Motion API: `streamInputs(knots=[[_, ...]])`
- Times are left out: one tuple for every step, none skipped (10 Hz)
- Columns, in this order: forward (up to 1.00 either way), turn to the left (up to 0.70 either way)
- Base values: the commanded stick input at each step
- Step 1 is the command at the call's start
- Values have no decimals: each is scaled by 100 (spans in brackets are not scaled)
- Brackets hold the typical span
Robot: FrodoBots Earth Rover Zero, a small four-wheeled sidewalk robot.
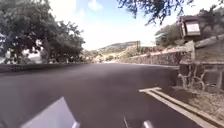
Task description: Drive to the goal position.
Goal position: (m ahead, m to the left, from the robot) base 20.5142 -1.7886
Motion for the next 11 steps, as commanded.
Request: streamInputs(knots=[[45, 0], [45, 0], [45, 0], [45, 0], [45, 0], [45, 0], [45, 0], [45, 0], [45, 0], [45, 0], [45, 0]])
